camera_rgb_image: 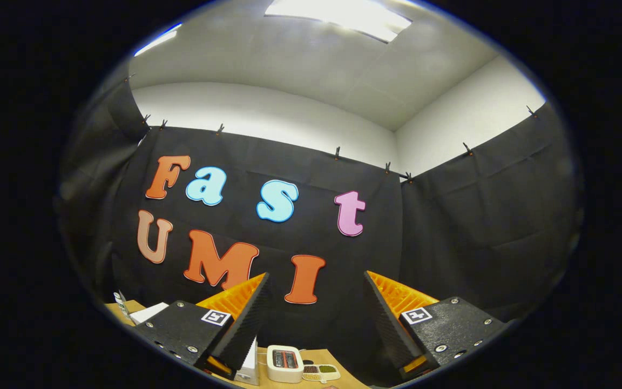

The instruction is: Open the microwave, put the food inside, and close the microwave door.

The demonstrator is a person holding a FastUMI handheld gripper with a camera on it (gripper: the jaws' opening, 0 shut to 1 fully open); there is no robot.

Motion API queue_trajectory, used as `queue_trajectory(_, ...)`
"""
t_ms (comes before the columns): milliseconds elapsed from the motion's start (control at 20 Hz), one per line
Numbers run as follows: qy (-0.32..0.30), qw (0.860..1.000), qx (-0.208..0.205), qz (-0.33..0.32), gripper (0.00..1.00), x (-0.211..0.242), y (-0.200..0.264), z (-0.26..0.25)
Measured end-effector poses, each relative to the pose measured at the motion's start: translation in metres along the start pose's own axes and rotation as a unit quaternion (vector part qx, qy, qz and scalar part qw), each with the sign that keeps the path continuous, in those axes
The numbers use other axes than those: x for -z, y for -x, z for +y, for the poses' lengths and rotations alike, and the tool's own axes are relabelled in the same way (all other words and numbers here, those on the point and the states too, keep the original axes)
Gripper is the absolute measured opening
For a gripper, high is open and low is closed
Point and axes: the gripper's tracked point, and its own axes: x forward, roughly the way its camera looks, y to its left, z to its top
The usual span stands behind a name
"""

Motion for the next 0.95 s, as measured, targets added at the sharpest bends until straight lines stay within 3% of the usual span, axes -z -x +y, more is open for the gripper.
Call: queue_trajectory(950, -0.023, 1.0, -0.017, -0.009, 0.99, -0.001, 0.0, 0.008)
